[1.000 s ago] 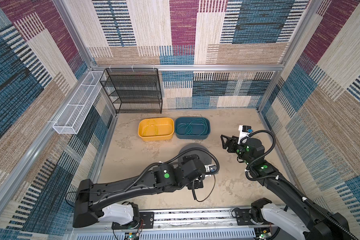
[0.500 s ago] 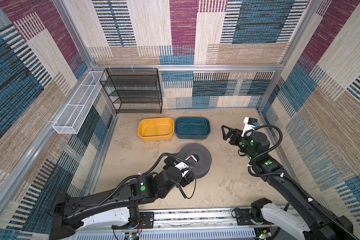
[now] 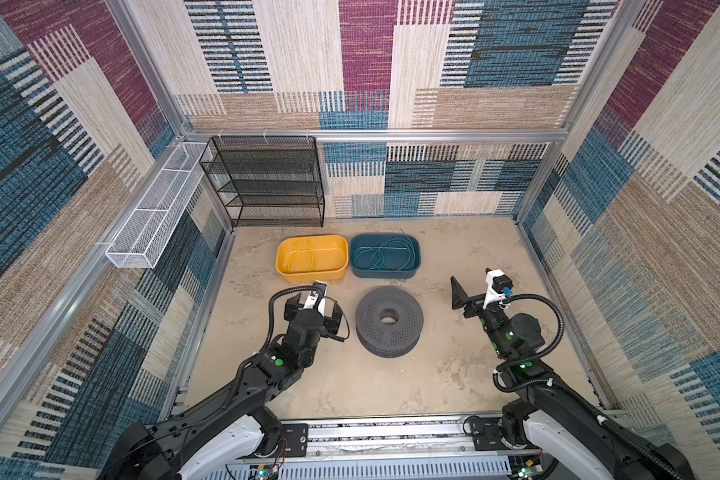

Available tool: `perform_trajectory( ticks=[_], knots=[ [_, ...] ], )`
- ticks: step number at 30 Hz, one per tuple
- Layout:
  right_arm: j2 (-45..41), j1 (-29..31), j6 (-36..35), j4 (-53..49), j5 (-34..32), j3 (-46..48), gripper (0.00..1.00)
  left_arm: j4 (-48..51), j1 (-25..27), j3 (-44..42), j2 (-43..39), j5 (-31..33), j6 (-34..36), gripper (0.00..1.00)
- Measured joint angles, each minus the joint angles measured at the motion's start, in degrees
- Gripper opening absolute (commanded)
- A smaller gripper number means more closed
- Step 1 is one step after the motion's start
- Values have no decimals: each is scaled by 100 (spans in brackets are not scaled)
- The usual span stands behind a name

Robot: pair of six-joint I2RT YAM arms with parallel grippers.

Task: Wrap the cables

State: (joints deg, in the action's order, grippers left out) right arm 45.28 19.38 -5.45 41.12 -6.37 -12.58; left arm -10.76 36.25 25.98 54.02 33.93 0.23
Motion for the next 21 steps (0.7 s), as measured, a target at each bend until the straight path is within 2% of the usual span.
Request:
perform_trajectory(
  ticks=[5,8,11,17,21],
  knots=[
    [-31,-22,-507,533,-170,431,99,-1279,-1008,-741,291,-319,308,99],
    [107,-61,-509,903,-289,800,99,-2114,-1606,-1060,887,-610,428,99],
    [433,-114,-509,1215,-393,994,99,-2627,-2092,-1010,1637,-1010,444,99],
    [1071,-361,-623,1860,-409,1051,99,-3362,-2741,-774,2472,-1499,544,99],
    [1847,-566,-619,2415,-297,1058,99,-4022,-3097,-769,3202,-1779,474,99]
  ],
)
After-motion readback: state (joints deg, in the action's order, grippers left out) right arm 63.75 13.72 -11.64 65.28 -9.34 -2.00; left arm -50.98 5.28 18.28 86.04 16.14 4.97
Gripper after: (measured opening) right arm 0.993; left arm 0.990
